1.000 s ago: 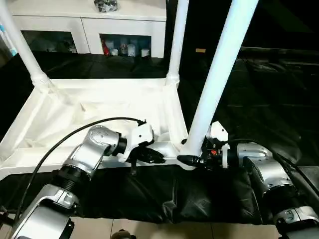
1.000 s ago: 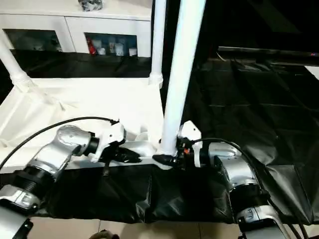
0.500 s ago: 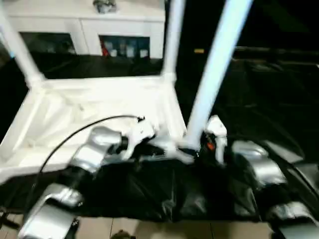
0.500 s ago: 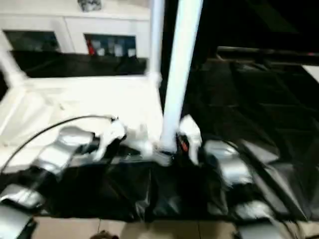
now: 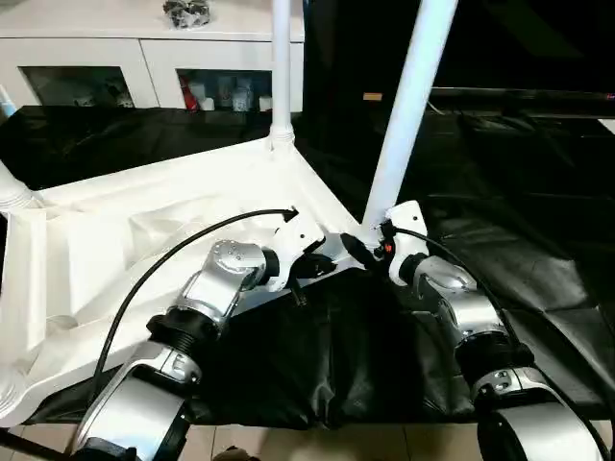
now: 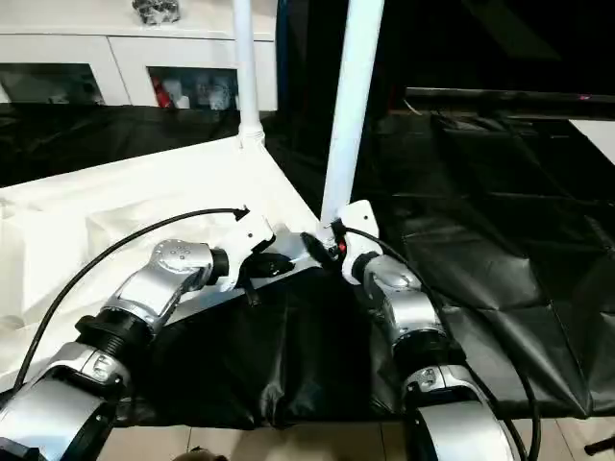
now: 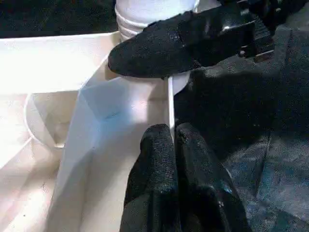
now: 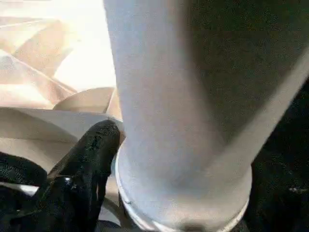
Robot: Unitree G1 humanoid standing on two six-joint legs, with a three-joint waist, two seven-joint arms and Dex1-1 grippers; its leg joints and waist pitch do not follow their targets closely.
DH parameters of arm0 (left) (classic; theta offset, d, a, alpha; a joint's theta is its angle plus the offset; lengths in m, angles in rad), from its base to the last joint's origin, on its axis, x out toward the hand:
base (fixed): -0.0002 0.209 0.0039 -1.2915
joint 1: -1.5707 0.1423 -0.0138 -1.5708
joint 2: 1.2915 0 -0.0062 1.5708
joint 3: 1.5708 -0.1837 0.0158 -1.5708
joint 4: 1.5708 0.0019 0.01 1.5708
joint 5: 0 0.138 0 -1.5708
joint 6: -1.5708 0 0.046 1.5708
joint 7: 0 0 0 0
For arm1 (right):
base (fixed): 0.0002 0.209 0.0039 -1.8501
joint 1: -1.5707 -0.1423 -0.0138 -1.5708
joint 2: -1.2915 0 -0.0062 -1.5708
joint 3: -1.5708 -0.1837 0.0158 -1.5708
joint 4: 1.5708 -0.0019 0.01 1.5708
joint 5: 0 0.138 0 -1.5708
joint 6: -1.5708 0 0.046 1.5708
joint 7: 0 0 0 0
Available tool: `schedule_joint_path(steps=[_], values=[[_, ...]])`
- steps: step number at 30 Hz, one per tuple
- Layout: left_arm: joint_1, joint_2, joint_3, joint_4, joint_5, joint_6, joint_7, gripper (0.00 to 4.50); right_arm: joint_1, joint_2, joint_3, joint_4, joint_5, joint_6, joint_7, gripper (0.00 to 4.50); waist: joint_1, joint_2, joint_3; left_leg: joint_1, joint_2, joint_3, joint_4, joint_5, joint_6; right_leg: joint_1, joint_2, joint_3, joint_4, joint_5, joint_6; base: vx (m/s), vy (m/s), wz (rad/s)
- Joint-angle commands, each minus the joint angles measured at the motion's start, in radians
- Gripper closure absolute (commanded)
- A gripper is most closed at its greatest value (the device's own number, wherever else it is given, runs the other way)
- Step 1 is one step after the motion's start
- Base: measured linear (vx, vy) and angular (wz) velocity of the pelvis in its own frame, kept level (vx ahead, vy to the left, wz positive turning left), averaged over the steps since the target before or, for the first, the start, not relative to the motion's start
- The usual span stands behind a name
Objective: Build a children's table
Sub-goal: Rotate leg to tighten
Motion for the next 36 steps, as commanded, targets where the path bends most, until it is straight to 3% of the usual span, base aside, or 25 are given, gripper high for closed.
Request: schedule_joint_path(steps=[1,4,9,13,14,18,19,24,26,30,32,34,36], values=[[0.01,-0.003,-0.04,-0.045,-0.016,-0.045,-0.082,4.5,-0.008,0.02,0.087,0.002,0.0,-0.006,0.125,0.58,0.001,-0.003,-0.057,0.011,0.055,-0.024,-0.077,-0.256,0.018,0.04,-0.1,0.057,-0.09,-0.278,-0.188,0.0,0.0,0.0],[0.04,0.045,-0.055,-0.092,-0.045,-0.062,-0.195,4.5,0.024,-0.053,0.115,-0.055,0.012,-0.027,0.265,0.58,0.005,-0.002,-0.062,0.007,0.058,-0.021,-0.071,-0.201,0.042,0.044,-0.097,0.057,-0.075,-0.161,-0.213,0.0,0.0,0.0],[0.045,0.086,-0.063,-0.105,-0.064,-0.073,-0.296,4.5,0.076,-0.125,0.127,-0.14,0.065,0.014,0.486,0.58,0.016,-0.003,-0.063,0.008,0.06,-0.015,-0.065,-0.163,0.072,0.044,-0.092,0.054,-0.067,-0.092,-0.237,0.0,0.0,0.0],[0.052,0.118,-0.075,-0.119,-0.066,-0.065,-0.361,4.5,0.1,-0.198,0.152,-0.18,0.086,0.038,0.644,0.58,0.028,-0.003,-0.06,0.009,0.062,-0.014,-0.066,-0.195,0.069,0.041,-0.095,0.053,-0.073,-0.156,-0.235,0.0,0.0,0.0],[0.051,0.122,-0.077,-0.116,-0.066,-0.062,-0.369,4.5,0.103,-0.209,0.157,-0.187,0.093,0.052,0.671,0.84,0.031,-0.003,-0.061,0.01,0.062,-0.013,-0.065,-0.197,0.067,0.041,-0.095,0.054,-0.073,-0.166,-0.232,0.0,0.0,0.0],[0.046,0.127,-0.073,-0.103,-0.065,-0.059,-0.388,4.5,0.114,-0.238,0.179,-0.214,0.091,0.078,0.737,0.96,0.037,-0.005,-0.059,0.014,0.062,-0.012,-0.067,-0.214,0.05,0.037,-0.097,0.054,-0.08,-0.226,-0.218,0.0,0.0,0.0],[0.045,0.129,-0.072,-0.103,-0.067,-0.058,-0.395,4.5,0.116,-0.245,0.189,-0.218,0.083,0.079,0.749,1.25,0.038,-0.006,-0.059,0.012,0.063,-0.012,-0.067,-0.207,0.049,0.038,-0.097,0.054,-0.079,-0.223,-0.215,0.0,0.0,0.0],[0.052,0.138,-0.073,-0.117,-0.072,-0.047,-0.413,4.5,0.119,-0.238,0.198,-0.224,0.075,0.077,0.746,1.65,0.038,-0.009,-0.062,0.009,0.062,-0.01,-0.065,-0.178,0.051,0.039,-0.097,0.053,-0.073,-0.193,-0.214,0.0,0.0,0.0],[0.055,0.137,-0.067,-0.123,-0.076,-0.041,-0.413,4.5,0.124,-0.229,0.197,-0.236,0.08,0.086,0.735,1.66,0.037,-0.005,-0.064,0.009,0.062,-0.01,-0.064,-0.169,0.053,0.039,-0.096,0.053,-0.071,-0.175,-0.217,0.0,0.0,0.0],[0.042,0.116,-0.044,-0.104,-0.073,-0.023,-0.354,4.5,0.142,-0.188,0.176,-0.258,0.092,0.095,0.663,1.71,0.037,-0.01,-0.062,0.01,0.061,-0.009,-0.065,-0.176,0.053,0.038,-0.096,0.053,-0.074,-0.179,-0.216,0.0,0.0,0.0],[0.025,0.093,-0.027,-0.072,-0.058,-0.006,-0.27,4.5,0.134,-0.139,0.15,-0.21,0.069,0.071,0.532,1.72,0.033,-0.003,-0.059,0.011,0.06,-0.011,-0.068,-0.2,0.038,0.035,-0.099,0.053,-0.078,-0.226,-0.21,0.0,0.0,0.0],[0.01,0.067,-0.011,-0.043,-0.042,-0.006,-0.185,4.5,0.115,-0.092,0.12,-0.151,0.048,0.062,0.394,1.73,0.023,-0.001,-0.052,0.021,0.057,-0.016,-0.074,-0.271,0.006,0.031,-0.102,0.052,-0.097,-0.373,-0.18,0.0,0.0,0.0],[0.001,0.054,-0.006,-0.029,-0.033,-0.003,-0.143,4.5,0.105,-0.072,0.108,-0.124,0.04,0.064,0.332,1.74,0.015,-0.003,-0.049,0.023,0.057,-0.019,-0.078,-0.309,-0.011,0.028,-0.102,0.052,-0.105,-0.444,-0.156,0.0,0.0,0.0]])
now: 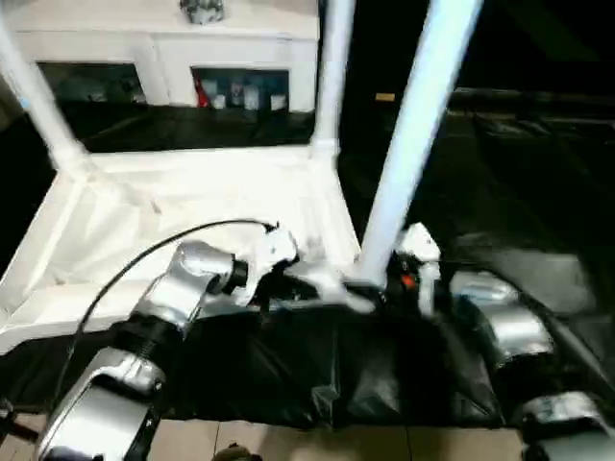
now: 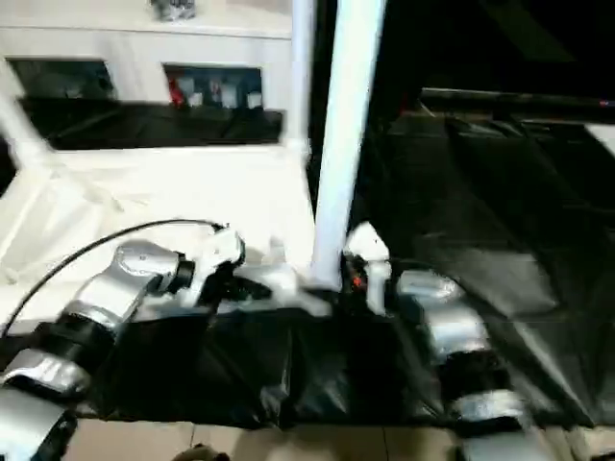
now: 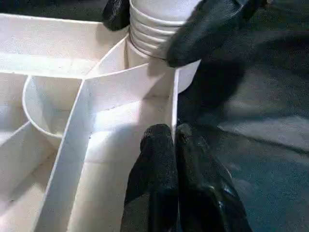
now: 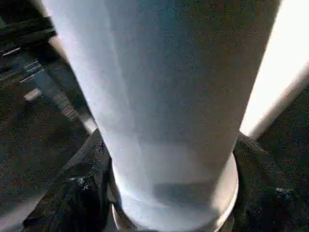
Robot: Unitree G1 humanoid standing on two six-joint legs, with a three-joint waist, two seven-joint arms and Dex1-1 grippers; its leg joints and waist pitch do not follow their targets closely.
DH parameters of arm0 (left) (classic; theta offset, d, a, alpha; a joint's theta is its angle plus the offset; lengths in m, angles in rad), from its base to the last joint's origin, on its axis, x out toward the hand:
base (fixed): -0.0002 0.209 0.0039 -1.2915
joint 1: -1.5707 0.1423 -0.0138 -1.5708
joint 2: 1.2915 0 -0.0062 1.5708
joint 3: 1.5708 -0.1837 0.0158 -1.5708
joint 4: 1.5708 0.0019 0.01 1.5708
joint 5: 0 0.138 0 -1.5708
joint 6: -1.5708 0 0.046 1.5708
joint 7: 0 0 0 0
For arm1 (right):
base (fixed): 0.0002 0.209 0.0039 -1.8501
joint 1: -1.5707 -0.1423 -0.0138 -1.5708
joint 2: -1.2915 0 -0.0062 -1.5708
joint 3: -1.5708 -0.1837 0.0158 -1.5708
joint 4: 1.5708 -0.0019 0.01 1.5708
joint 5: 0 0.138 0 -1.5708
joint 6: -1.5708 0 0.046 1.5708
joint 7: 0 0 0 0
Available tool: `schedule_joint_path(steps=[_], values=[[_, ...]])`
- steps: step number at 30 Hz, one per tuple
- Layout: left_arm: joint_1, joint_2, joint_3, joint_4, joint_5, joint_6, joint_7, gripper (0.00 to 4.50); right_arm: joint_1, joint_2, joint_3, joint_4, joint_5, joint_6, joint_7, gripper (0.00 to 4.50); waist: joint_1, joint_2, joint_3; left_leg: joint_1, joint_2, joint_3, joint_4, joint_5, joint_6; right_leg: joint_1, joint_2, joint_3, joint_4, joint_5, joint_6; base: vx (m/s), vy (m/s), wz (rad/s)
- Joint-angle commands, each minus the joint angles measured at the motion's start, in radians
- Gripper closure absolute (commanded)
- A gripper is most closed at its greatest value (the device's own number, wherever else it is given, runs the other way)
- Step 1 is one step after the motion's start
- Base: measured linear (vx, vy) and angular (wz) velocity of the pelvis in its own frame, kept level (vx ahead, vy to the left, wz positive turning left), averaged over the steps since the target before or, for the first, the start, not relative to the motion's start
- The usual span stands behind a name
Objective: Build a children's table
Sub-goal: Rotate leg to tighten
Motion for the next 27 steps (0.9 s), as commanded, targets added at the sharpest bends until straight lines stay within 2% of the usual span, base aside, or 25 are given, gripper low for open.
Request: schedule_joint_path(steps=[1,2,4,6,8,9,10,11,12,13,14,15,16,17,19,20,21,23,24,25,26,27], values=[[-0.044,-0.074,0.011,0.031,0.023,0.02,0.167,4.5,-0.02,0.087,0.023,0.073,-0.035,0.013,-0.144,1.75,-0.007,-0.004,-0.049,0.024,0.05,-0.034,-0.079,-0.318,-0.016,0.026,-0.102,0.052,-0.107,-0.461,-0.154,0.0,0.0,0.0],[-0.056,-0.103,0.021,0.044,0.031,0.037,0.24,4.5,-0.033,0.124,0.008,0.099,-0.04,0.014,-0.228,1.75,-0.014,-0.005,-0.047,0.025,0.05,-0.034,-0.08,-0.329,-0.024,0.023,-0.101,0.053,-0.108,-0.475,-0.15,0.0,0.0,0.0],[-0.064,-0.121,0.025,0.05,0.037,0.043,0.281,4.5,-0.042,0.149,0.004,0.117,-0.051,0.005,-0.287,1.75,-0.015,-0.005,-0.049,0.024,0.049,-0.036,-0.08,-0.326,-0.021,0.025,-0.103,0.052,-0.111,-0.481,-0.142,0.0,0.0,0.0],[-0.073,-0.141,0.024,0.061,0.048,0.043,0.324,4.5,-0.065,0.184,-0.008,0.154,-0.064,0.003,-0.382,1.75,-0.016,-0.002,-0.05,0.023,0.048,-0.034,-0.08,-0.32,-0.016,0.021,-0.101,0.054,-0.11,-0.454,-0.142,0.0,0.0,0.0],[-0.077,-0.15,0.022,0.066,0.055,0.038,0.339,4.5,-0.074,0.199,-0.012,0.168,-0.07,-0.007,-0.408,1.75,-0.016,-0.002,-0.053,0.021,0.049,-0.034,-0.081,-0.308,-0.014,0.024,-0.099,0.055,-0.105,-0.408,-0.151,0.0,0.0,0.0],[-0.078,-0.157,0.02,0.07,0.061,0.03,0.347,4.5,-0.079,0.207,-0.009,0.177,-0.08,-0.026,-0.424,1.75,-0.016,0.007,-0.053,0.02,0.049,-0.033,-0.081,-0.304,-0.017,0.023,-0.099,0.056,-0.101,-0.378,-0.159,0.0,0.0,0.0],[-0.076,-0.162,0.014,0.069,0.064,0.016,0.337,4.5,-0.082,0.211,-0.007,0.176,-0.078,-0.042,-0.404,1.2,-0.017,0.001,-0.055,0.018,0.049,-0.031,-0.08,-0.295,-0.014,0.027,-0.098,0.057,-0.099,-0.34,-0.165,0.0,0.0,0.0],[-0.074,-0.163,0.012,0.067,0.064,0.01,0.331,4.5,-0.082,0.21,-0.008,0.173,-0.076,-0.044,-0.395,1.06,-0.016,0.004,-0.056,0.017,0.048,-0.029,-0.078,-0.286,-0.007,0.029,-0.097,0.058,-0.097,-0.308,-0.173,0.0,0.0,0.0],[-0.071,-0.162,0.009,0.064,0.063,0.004,0.323,4.5,-0.082,0.209,-0.01,0.17,-0.072,-0.043,-0.386,1.06,-0.016,0.003,-0.057,0.015,0.048,-0.029,-0.078,-0.275,-0.004,0.032,-0.096,0.058,-0.094,-0.287,-0.178,0.0,0.0,0.0],[-0.066,-0.161,0.004,0.058,0.062,-0.006,0.308,4.5,-0.081,0.206,-0.013,0.164,-0.066,-0.04,-0.369,1.0,-0.016,0.008,-0.058,0.013,0.048,-0.029,-0.078,-0.263,0.002,0.034,-0.095,0.057,-0.09,-0.251,-0.185,0.0,0.0,0.0],[-0.047,-0.148,-0.01,0.032,0.054,-0.03,0.254,4.5,-0.075,0.187,-0.008,0.143,-0.063,-0.039,-0.327,0.85,-0.015,0.006,-0.059,0.013,0.048,-0.028,-0.077,-0.258,0.006,0.035,-0.095,0.057,-0.091,-0.243,-0.187,0.0,0.0,0.0],[-0.04,-0.142,-0.015,0.021,0.05,-0.04,0.233,4.5,-0.071,0.175,0.002,0.136,-0.069,-0.046,-0.312,0.69,-0.014,0.01,-0.061,0.012,0.05,-0.029,-0.076,-0.247,0.012,0.037,-0.096,0.057,-0.086,-0.208,-0.195,0.0,0.0,0.0],[-0.026,-0.128,-0.023,0.004,0.039,-0.066,0.187,4.5,-0.061,0.149,0.022,0.119,-0.079,-0.056,-0.275,0.58,-0.015,0.007,-0.064,0.008,0.05,-0.03,-0.075,-0.222,0.018,0.042,-0.095,0.056,-0.08,-0.159,-0.206,0.0,0.0,0.0],[-0.022,-0.125,-0.025,0.0,0.036,-0.07,0.174,4.5,-0.058,0.142,0.027,0.113,-0.081,-0.06,-0.263,0.58,-0.014,0.008,-0.066,0.009,0.05,-0.029,-0.073,-0.21,0.02,0.043,-0.093,0.055,-0.076,-0.131,-0.212,0.0,0.0,0.0],[-0.003,-0.099,-0.038,-0.032,0.022,-0.088,0.103,4.5,-0.037,0.094,0.052,0.077,-0.082,-0.09,-0.178,0.58,-0.013,0.006,-0.071,0.006,0.049,-0.025,-0.065,-0.151,0.046,0.048,-0.091,0.055,-0.061,-0.008,-0.241,0.0,0.0,0.0],[0.008,-0.084,-0.041,-0.051,0.009,-0.096,0.058,4.5,-0.022,0.065,0.062,0.049,-0.076,-0.107,-0.119,0.58,-0.01,0.0,-0.072,0.003,0.048,-0.022,-0.061,-0.13,0.065,0.051,-0.092,0.055,-0.056,0.036,-0.252,0.0,0.0,0.0],[0.01,-0.083,-0.041,-0.054,0.007,-0.097,0.052,4.5,-0.019,0.061,0.064,0.045,-0.075,-0.109,-0.111,0.58,-0.008,0.001,-0.073,0.001,0.048,-0.023,-0.059,-0.115,0.074,0.053,-0.093,0.055,-0.053,0.057,-0.255,0.0,0.0,0.0],[0.021,-0.055,-0.055,-0.073,0.007,-0.107,0.006,4.5,0.0,0.029,0.064,0.01,-0.047,-0.108,-0.024,0.58,-0.003,0.002,-0.072,0.003,0.05,-0.019,-0.056,-0.112,0.096,0.048,-0.09,0.053,-0.053,0.064,-0.261,0.0,0.0,0.0],[0.024,-0.049,-0.057,-0.077,0.006,-0.107,-0.004,4.5,0.005,0.023,0.063,0.004,-0.041,-0.109,-0.005,0.58,-0.003,-0.003,-0.069,0.001,0.052,-0.017,-0.058,-0.124,0.1,0.046,-0.089,0.052,-0.056,0.03,-0.259,0.0,0.0,0.0],[0.031,-0.035,-0.06,-0.086,0.003,-0.104,-0.028,4.5,0.013,0.005,0.062,-0.011,-0.027,-0.107,0.042,0.58,0.001,0.0,-0.066,0.004,0.054,-0.019,-0.06,-0.153,0.091,0.044,-0.092,0.051,-0.062,-0.034,-0.254,0.0,0.0,0.0],[0.038,-0.023,-0.06,-0.095,-0.002,-0.102,-0.05,4.5,0.02,-0.011,0.061,-0.024,-0.017,-0.099,0.085,0.58,-0.001,-0.004,-0.064,0.004,0.054,-0.018,-0.062,-0.167,0.086,0.044,-0.091,0.051,-0.066,-0.068,-0.25,0.0,0.0,0.0],[0.042,-0.014,-0.061,-0.105,-0.007,-0.098,-0.069,4.5,0.024,-0.02,0.063,-0.031,-0.013,-0.097,0.111,0.58,0.003,-0.002,-0.062,0.006,0.057,-0.019,-0.063,-0.188,0.075,0.042,-0.093,0.053,-0.07,-0.121,-0.24,0.0,0.0,0.0]])
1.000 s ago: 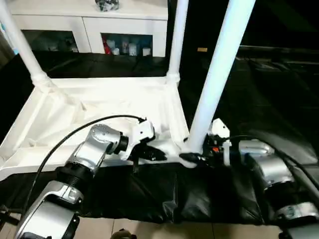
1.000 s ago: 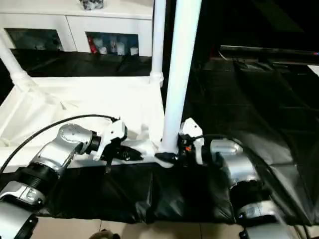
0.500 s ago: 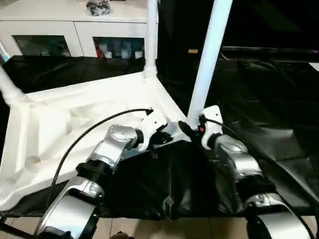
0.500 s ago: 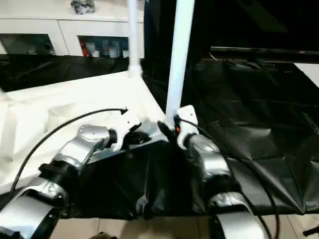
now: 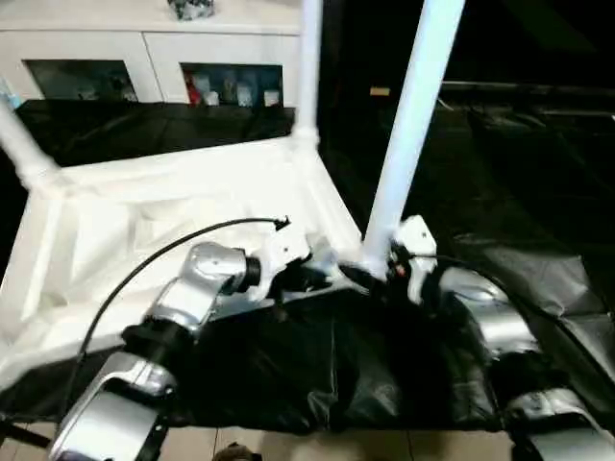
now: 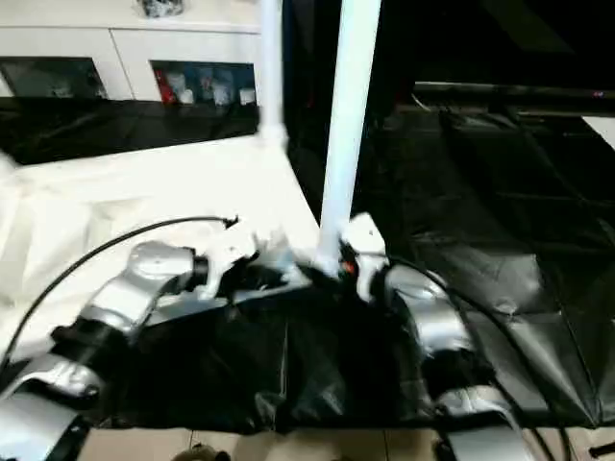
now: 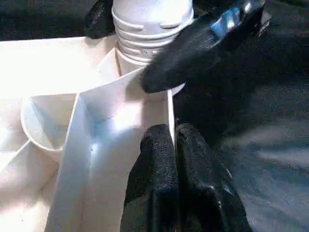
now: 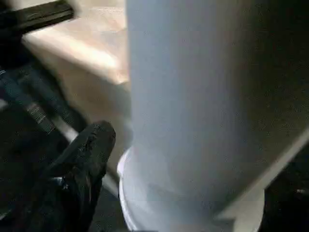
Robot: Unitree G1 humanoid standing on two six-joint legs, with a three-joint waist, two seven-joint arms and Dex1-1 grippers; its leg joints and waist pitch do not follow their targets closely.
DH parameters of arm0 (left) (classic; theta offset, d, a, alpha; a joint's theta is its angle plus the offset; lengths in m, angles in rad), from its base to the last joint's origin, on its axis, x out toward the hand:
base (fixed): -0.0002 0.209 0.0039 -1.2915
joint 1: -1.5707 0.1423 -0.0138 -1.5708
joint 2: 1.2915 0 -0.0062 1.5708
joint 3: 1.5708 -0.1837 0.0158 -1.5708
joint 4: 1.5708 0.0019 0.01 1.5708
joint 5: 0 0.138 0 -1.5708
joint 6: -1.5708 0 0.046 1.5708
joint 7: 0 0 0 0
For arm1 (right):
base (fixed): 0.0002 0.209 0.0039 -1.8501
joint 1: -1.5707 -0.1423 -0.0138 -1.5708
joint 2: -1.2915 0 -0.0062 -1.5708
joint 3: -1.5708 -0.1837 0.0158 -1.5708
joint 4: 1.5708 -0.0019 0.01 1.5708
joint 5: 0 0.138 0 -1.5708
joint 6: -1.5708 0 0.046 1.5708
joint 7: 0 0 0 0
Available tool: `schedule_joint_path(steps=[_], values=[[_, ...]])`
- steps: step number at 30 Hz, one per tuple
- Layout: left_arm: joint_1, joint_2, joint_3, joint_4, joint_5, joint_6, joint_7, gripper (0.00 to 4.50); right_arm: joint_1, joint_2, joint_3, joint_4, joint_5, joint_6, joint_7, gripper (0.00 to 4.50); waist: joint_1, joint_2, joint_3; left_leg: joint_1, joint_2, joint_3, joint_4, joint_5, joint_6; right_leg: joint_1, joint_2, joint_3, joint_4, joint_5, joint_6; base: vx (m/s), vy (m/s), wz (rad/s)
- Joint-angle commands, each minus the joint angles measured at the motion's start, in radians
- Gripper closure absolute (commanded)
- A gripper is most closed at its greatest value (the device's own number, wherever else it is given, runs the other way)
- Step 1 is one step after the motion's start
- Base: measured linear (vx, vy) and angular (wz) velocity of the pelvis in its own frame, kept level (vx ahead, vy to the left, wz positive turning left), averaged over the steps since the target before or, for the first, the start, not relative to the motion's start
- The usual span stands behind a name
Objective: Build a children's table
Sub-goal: Rotate leg to tighten
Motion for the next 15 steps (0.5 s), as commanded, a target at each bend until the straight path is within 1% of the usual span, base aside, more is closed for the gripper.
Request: schedule_joint_path(steps=[1,2,3,4,6,7,10,11,12,13,15], values=[[0.005,-0.004,-0.042,-0.05,-0.022,-0.012,-0.076,4.5,0.009,-0.003,0.046,-0.032,0.014,0.016,0.095,0.58,0.003,-0.003,-0.061,0.015,0.056,-0.022,-0.066,-0.202,0.062,0.051,-0.094,0.053,-0.074,-0.159,-0.227,0.0,0.0,0.0],[0.01,0.01,-0.043,-0.058,-0.026,-0.008,-0.099,4.5,0.013,-0.017,0.052,-0.045,0.026,0.029,0.135,0.58,0.002,-0.003,-0.059,0.018,0.056,-0.021,-0.067,-0.216,0.055,0.048,-0.092,0.053,-0.078,-0.19,-0.219,0.0,0.0,0.0],[0.01,0.013,-0.044,-0.06,-0.027,-0.006,-0.105,4.5,0.014,-0.021,0.054,-0.048,0.029,0.031,0.144,0.58,0.003,-0.003,-0.059,0.019,0.056,-0.022,-0.068,-0.22,0.052,0.047,-0.093,0.054,-0.078,-0.198,-0.216,0.0,0.0,0.0],[0.017,0.045,-0.049,-0.072,-0.028,0.003,-0.151,4.5,0.019,-0.051,0.068,-0.073,0.051,0.056,0.217,0.58,0.004,-0.004,-0.059,0.019,0.055,-0.023,-0.068,-0.222,0.051,0.048,-0.092,0.054,-0.078,-0.21,-0.212,0.0,0.0,0.0],[0.019,0.058,-0.052,-0.077,-0.027,0.006,-0.169,4.5,0.019,-0.063,0.073,-0.082,0.059,0.072,0.244,0.58,0.006,-0.004,-0.06,0.018,0.056,-0.022,-0.068,-0.213,0.054,0.048,-0.091,0.055,-0.077,-0.2,-0.209,0.0,0.0,0.0],[0.02,0.064,-0.054,-0.079,-0.028,0.006,-0.176,4.5,0.02,-0.066,0.073,-0.087,0.062,0.08,0.256,0.86,0.007,-0.003,-0.061,0.018,0.055,-0.021,-0.066,-0.204,0.054,0.045,-0.093,0.055,-0.076,-0.188,-0.214,0.0,0.0,0.0],[0.023,0.087,-0.055,-0.091,-0.038,0.024,-0.211,4.5,0.021,-0.082,0.082,-0.1,0.065,0.101,0.305,0.93,0.012,-0.003,-0.063,0.017,0.054,-0.021,-0.065,-0.176,0.055,0.047,-0.091,0.054,-0.071,-0.155,-0.219,0.0,0.0,0.0],[0.024,0.097,-0.056,-0.095,-0.039,0.029,-0.225,4.5,0.021,-0.088,0.089,-0.103,0.06,0.104,0.321,1.06,0.013,0.0,-0.064,0.017,0.055,-0.021,-0.064,-0.172,0.055,0.046,-0.092,0.054,-0.07,-0.146,-0.221,0.0,0.0,0.0],[0.024,0.099,-0.056,-0.095,-0.039,0.03,-0.227,4.5,0.021,-0.088,0.09,-0.104,0.06,0.106,0.323,1.06,0.013,0.0,-0.065,0.017,0.054,-0.021,-0.063,-0.171,0.054,0.047,-0.091,0.054,-0.068,-0.136,-0.224,0.0,0.0,0.0],[0.024,0.104,-0.057,-0.096,-0.036,0.033,-0.231,4.5,0.023,-0.086,0.093,-0.105,0.059,0.112,0.327,1.3,0.014,0.0,-0.066,0.016,0.054,-0.021,-0.063,-0.163,0.057,0.047,-0.091,0.053,-0.066,-0.112,-0.232,0.0,0.0,0.0],[0.025,0.107,-0.058,-0.098,-0.036,0.035,-0.234,4.5,0.025,-0.086,0.097,-0.11,0.061,0.117,0.328,1.37,0.013,0.0,-0.066,0.017,0.054,-0.021,-0.062,-0.159,0.058,0.047,-0.09,0.053,-0.065,-0.098,-0.238,0.0,0.0,0.0]])
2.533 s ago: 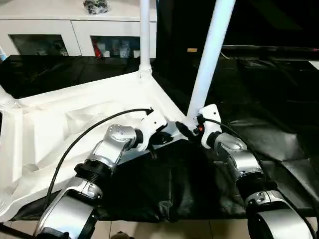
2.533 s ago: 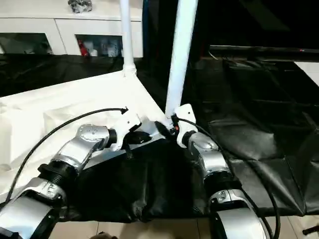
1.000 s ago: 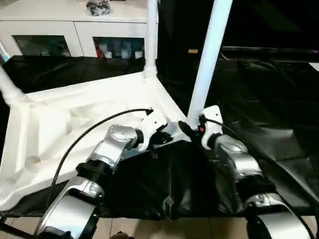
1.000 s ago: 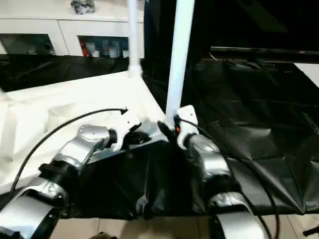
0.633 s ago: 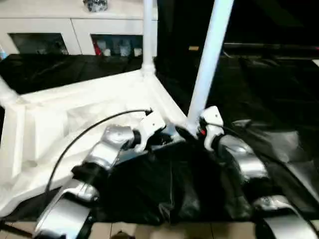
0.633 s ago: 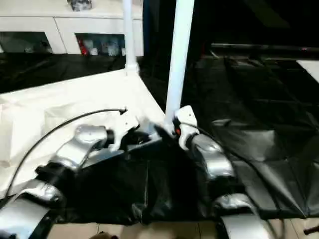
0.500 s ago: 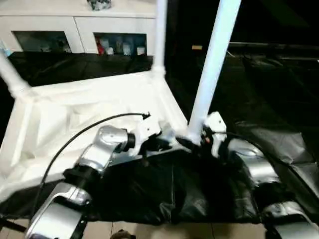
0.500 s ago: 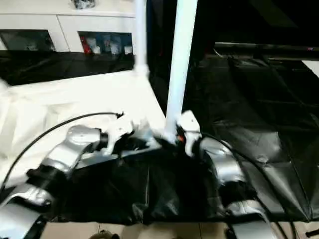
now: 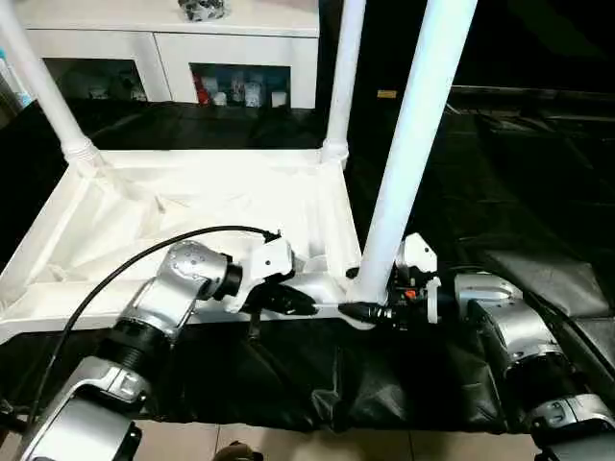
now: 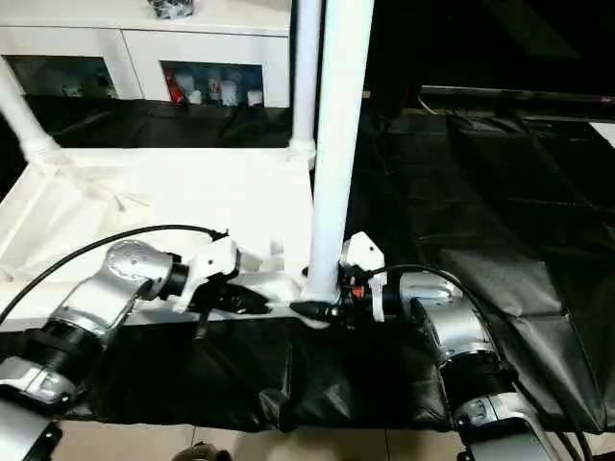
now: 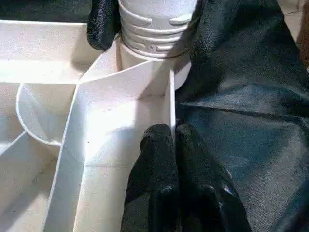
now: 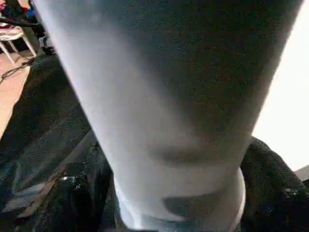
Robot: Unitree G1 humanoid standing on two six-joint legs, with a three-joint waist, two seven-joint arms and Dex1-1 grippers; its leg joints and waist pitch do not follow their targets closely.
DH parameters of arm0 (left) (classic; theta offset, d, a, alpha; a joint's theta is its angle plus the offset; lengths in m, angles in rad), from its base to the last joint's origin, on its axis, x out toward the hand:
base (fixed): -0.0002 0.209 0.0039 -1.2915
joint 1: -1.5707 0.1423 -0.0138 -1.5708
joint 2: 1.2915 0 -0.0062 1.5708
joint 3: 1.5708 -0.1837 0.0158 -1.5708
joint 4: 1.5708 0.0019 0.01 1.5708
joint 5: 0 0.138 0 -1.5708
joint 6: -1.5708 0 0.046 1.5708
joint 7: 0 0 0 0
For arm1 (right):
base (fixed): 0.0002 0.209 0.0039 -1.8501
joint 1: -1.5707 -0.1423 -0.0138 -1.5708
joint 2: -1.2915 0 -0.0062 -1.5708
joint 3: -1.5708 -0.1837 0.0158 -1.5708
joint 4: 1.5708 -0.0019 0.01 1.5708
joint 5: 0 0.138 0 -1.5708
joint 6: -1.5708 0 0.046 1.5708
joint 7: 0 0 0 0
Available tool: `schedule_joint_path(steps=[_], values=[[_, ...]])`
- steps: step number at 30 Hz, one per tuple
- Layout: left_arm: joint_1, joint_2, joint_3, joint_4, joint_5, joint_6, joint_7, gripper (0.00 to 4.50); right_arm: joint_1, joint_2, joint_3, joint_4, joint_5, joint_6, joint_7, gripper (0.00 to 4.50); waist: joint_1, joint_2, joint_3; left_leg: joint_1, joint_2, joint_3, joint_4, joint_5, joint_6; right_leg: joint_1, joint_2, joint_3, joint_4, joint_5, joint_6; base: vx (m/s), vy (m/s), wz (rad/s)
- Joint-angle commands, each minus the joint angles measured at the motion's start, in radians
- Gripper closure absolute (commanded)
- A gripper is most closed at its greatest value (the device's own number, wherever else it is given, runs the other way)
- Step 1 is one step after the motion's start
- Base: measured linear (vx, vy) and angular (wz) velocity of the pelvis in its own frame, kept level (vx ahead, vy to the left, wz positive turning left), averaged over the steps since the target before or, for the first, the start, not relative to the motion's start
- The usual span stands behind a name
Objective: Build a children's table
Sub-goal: Rotate leg to tighten
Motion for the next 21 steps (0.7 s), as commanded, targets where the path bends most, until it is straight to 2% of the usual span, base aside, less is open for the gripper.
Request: schedule_joint_path(steps=[1,3,6,7,9,12,13,15,16,17,18,21], values=[[0.005,-0.001,-0.028,-0.023,-0.002,0.008,-0.029,4.5,0.013,0.001,0.032,-0.026,0.007,0.02,0.019,1.44,0.0,-0.002,-0.066,0.017,0.053,-0.022,-0.063,-0.163,0.057,0.048,-0.09,0.051,-0.065,-0.106,-0.238,0.0,0.0,0.0],[0.004,-0.001,-0.027,-0.022,-0.001,0.008,-0.026,4.5,0.02,0.004,0.038,-0.036,0.01,0.025,0.019,1.64,0.001,-0.001,-0.065,0.018,0.053,-0.022,-0.064,-0.169,0.055,0.048,-0.091,0.052,-0.068,-0.121,-0.235,0.0,0.0,0.0],[0.005,-0.006,-0.021,-0.017,-0.001,0.007,-0.008,4.5,0.031,0.014,0.04,-0.047,0.011,0.033,0.017,1.67,0.003,-0.002,-0.065,0.018,0.053,-0.022,-0.064,-0.175,0.05,0.047,-0.091,0.052,-0.07,-0.142,-0.226,0.0,0.0,0.0],[-0.008,-0.042,0.004,0.016,0.007,0.001,0.082,4.5,0.037,0.046,0.028,-0.037,0.01,0.042,-0.031,1.7,0.003,-0.001,-0.065,0.018,0.054,-0.022,-0.064,-0.175,0.049,0.046,-0.093,0.053,-0.069,-0.141,-0.227,0.0,0.0,0.0],[-0.02,-0.07,0.022,0.044,0.009,0.011,0.143,4.5,0.026,0.075,0.01,-0.01,0.003,0.047,-0.094,1.71,0.001,-0.002,-0.063,0.02,0.053,-0.023,-0.066,-0.187,0.039,0.044,-0.092,0.052,-0.072,-0.163,-0.224,0.0,0.0,0.0],[-0.051,-0.115,0.042,0.096,0.03,0.046,0.259,4.5,-0.011,0.135,-0.013,0.066,-0.035,0.036,-0.26,1.72,-0.008,-0.003,-0.056,0.023,0.049,-0.026,-0.071,-0.242,0.011,0.043,-0.096,0.052,-0.087,-0.286,-0.2,0.0,0.0,0.0],[-0.064,-0.128,0.043,0.112,0.042,0.053,0.295,4.5,-0.031,0.158,-0.016,0.103,-0.058,0.021,-0.338,1.72,-0.011,-0.002,-0.052,0.031,0.047,-0.028,-0.074,-0.277,-0.005,0.038,-0.098,0.052,-0.096,-0.368,-0.182,0.0,0.0,0.0],[-0.087,-0.151,0.046,0.139,0.062,0.071,0.363,4.5,-0.063,0.197,-0.027,0.16,-0.083,0.012,-0.456,1.72,-0.023,0.0,-0.049,0.034,0.046,-0.034,-0.077,-0.32,-0.027,0.037,-0.101,0.051,-0.104,-0.455,-0.159,0.0,0.0,0.0],[-0.091,-0.155,0.046,0.144,0.065,0.074,0.374,4.5,-0.068,0.204,-0.029,0.169,-0.085,0.012,-0.473,1.73,-0.028,-0.003,-0.049,0.032,0.046,-0.037,-0.079,-0.327,-0.027,0.039,-0.101,0.05,-0.108,-0.482,-0.141,0.0,0.0,0.0],[-0.112,-0.18,0.051,0.169,0.076,0.088,0.431,4.5,-0.093,0.24,-0.041,0.207,-0.095,0.015,-0.554,1.73,-0.031,0.001,-0.046,0.037,0.046,-0.036,-0.079,-0.34,-0.026,0.031,-0.101,0.052,-0.113,-0.498,-0.135,0.0,0.0,0.0],[-0.126,-0.208,0.058,0.186,0.078,0.096,0.476,4.5,-0.114,0.271,-0.048,0.24,-0.109,0.01,-0.632,1.73,-0.032,0.004,-0.047,0.039,0.045,-0.036,-0.077,-0.346,-0.028,0.03,-0.102,0.051,-0.114,-0.505,-0.134,0.0,0.0,0.0],[-0.137,-0.241,0.05,0.2,0.089,0.079,0.505,4.5,-0.134,0.313,-0.052,0.269,-0.123,-0.009,-0.685,1.73,-0.033,0.002,-0.048,0.039,0.044,-0.039,-0.08,-0.348,-0.027,0.032,-0.101,0.05,-0.117,-0.505,-0.124,0.0,0.0,0.0]])
